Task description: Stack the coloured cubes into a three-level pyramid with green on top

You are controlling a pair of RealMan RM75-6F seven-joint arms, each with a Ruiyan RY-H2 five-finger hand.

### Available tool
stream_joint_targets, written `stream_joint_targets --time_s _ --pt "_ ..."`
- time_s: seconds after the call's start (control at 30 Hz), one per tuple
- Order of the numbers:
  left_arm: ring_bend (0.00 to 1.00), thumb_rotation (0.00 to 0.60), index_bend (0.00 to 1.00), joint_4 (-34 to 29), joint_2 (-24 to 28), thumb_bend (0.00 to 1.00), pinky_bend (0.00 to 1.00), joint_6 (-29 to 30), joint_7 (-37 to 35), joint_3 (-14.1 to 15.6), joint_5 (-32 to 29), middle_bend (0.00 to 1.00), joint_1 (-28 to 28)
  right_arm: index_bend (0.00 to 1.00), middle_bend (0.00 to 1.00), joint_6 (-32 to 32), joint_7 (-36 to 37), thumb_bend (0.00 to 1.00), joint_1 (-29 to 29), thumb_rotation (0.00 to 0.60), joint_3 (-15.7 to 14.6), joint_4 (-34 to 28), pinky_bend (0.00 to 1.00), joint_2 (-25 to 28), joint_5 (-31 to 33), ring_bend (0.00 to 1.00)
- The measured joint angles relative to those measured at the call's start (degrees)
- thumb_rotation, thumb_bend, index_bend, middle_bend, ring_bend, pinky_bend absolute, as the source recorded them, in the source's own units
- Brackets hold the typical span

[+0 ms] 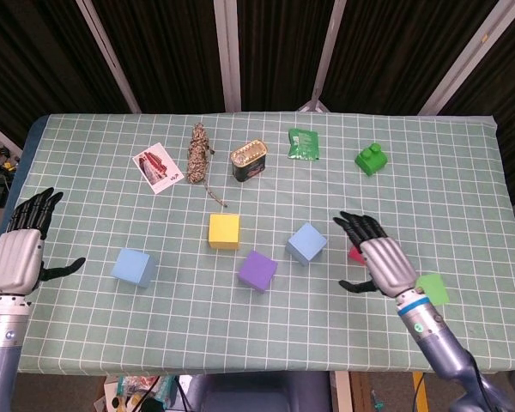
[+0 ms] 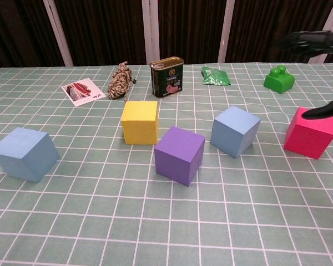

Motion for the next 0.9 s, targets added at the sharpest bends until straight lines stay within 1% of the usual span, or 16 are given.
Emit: stream_joint_targets --time_s 0.1,0.2,0.37,0.43,0.53,0.63,0.77,0.9 --pt "0.00 0.600 0.00 0.27 0.09 0.14 0.02 -0.58 -0.44 -0.57 -0.43 0.00 0.33 0.00 0.02 -2.88 -2.81 0.18 3.93 0.600 0.59 0.37 0.00 -3.59 1.96 0.00" --pt "0.00 0.600 0.00 0.51 0.30 0.14 0.02 -1.04 -0.95 -1.14 -0.84 0.00 0.71 0.00 0.04 -6.07 -5.20 0.18 7.61 0.600 0.95 2.57 0.00 -6.84 4.44 0.01" --pt "0.00 0.600 0.00 0.49 0.93 0.14 0.02 -1.34 -1.76 -2.01 -0.91 0.00 1.50 0.00 0.04 -10.26 -7.30 0.18 12.45 0.600 1.50 8.36 0.00 -9.78 9.74 0.02" --pt "0.00 0.600 0.00 0.45 1.14 0.14 0.02 -1.42 -1.91 -2.23 -0.81 0.00 1.85 0.00 0.04 -11.05 -7.64 0.18 13.22 0.600 1.55 9.45 0.00 -10.14 11.57 0.02" --pt "0.00 0.600 0.00 0.56 1.25 0.14 0.02 -1.64 -1.97 -2.57 -0.79 0.00 2.19 0.00 0.04 -11.43 -7.51 0.18 13.69 0.600 1.39 9.22 0.00 -10.34 13.91 0.02" --pt "0.00 0.600 0.00 0.73 1.13 0.14 0.02 -2.00 -1.85 -2.92 -0.82 0.00 2.31 0.00 0.07 -11.19 -7.42 0.18 14.15 0.600 1.16 7.39 0.00 -10.84 14.97 0.05" --pt "0.00 0.600 0.00 0.74 0.77 0.14 0.02 -2.51 -1.55 -3.44 -0.75 0.00 2.33 0.00 0.14 -8.99 -8.76 0.18 15.34 0.600 1.06 5.67 0.00 -13.44 15.93 0.08" --pt "0.00 0.600 0.00 0.92 0.48 0.14 0.02 -3.22 -1.34 -3.91 -0.93 0.00 2.31 0.00 0.16 -7.02 -11.04 0.18 16.86 0.600 1.17 5.40 0.00 -16.25 18.54 0.09"
